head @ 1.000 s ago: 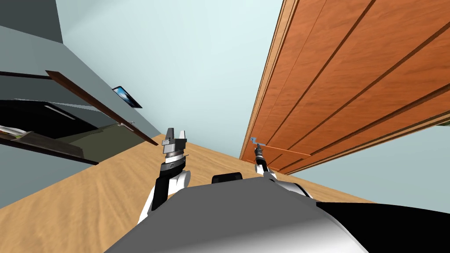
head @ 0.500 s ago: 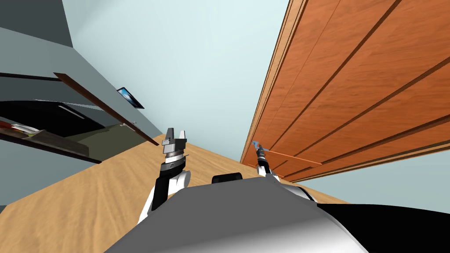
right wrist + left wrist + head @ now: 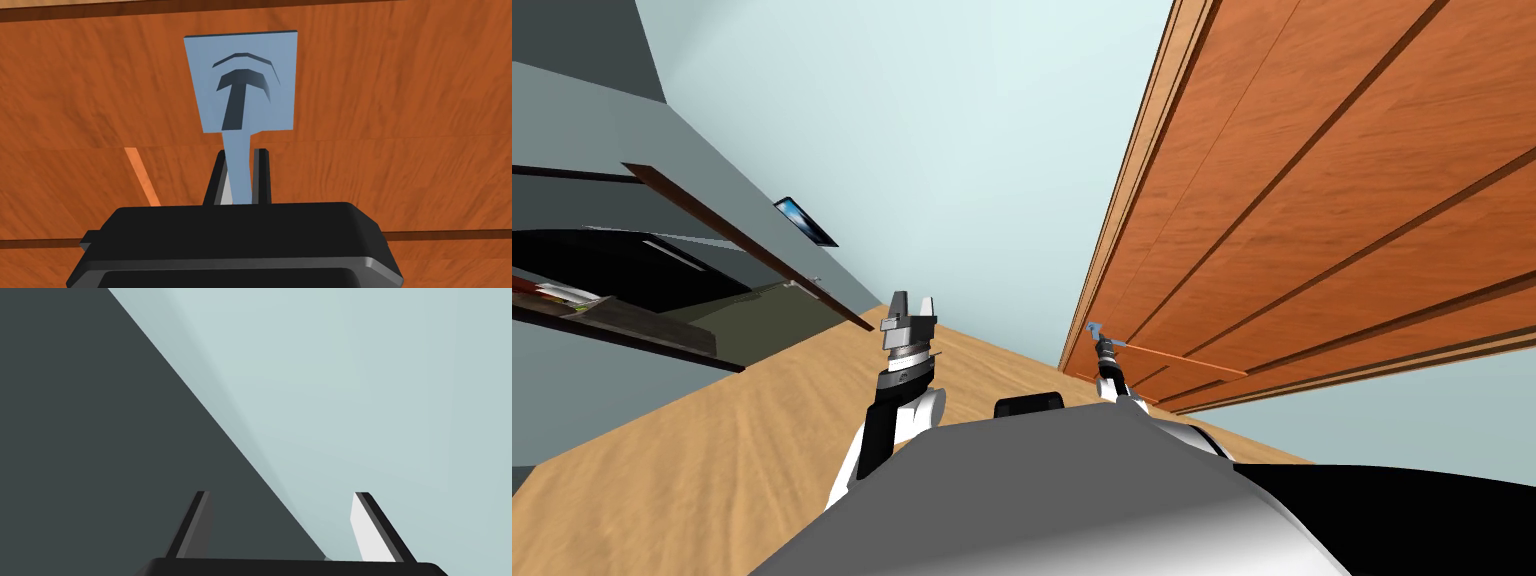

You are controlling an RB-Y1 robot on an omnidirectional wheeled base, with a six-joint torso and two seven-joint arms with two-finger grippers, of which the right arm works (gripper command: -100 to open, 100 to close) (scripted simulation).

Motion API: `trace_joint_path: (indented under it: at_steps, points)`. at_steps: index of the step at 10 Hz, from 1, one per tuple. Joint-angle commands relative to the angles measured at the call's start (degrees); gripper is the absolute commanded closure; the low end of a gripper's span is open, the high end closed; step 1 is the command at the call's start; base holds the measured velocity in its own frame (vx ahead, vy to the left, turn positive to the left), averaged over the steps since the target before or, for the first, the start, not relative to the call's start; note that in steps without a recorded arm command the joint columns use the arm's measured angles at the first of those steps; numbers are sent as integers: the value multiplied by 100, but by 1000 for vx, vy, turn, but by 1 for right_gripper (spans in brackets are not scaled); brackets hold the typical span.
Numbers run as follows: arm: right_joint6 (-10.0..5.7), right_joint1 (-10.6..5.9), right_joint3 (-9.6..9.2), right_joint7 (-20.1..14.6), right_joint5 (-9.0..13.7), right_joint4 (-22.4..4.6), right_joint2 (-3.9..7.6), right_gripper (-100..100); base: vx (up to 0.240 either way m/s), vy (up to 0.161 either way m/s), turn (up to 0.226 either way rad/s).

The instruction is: Pull the door open

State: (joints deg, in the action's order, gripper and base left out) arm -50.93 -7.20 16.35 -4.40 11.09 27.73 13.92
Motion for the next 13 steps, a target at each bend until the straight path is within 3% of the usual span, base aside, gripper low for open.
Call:
trace_joint_path:
  at_steps: [1, 5, 11, 13]
  points:
    - [-10, -6, -1, 0, -1, 7, 0, 100, -7, 2, 1]
    - [-5, 20, -141, -149, -94, 4, 58, 100, -118, -15, 60]
    - [-36, 67, -553, -595, -370, 30, 248, 100, -249, -27, 111]
    - [-31, 52, -563, -595, -376, 16, 242, 100, -185, -17, 45]
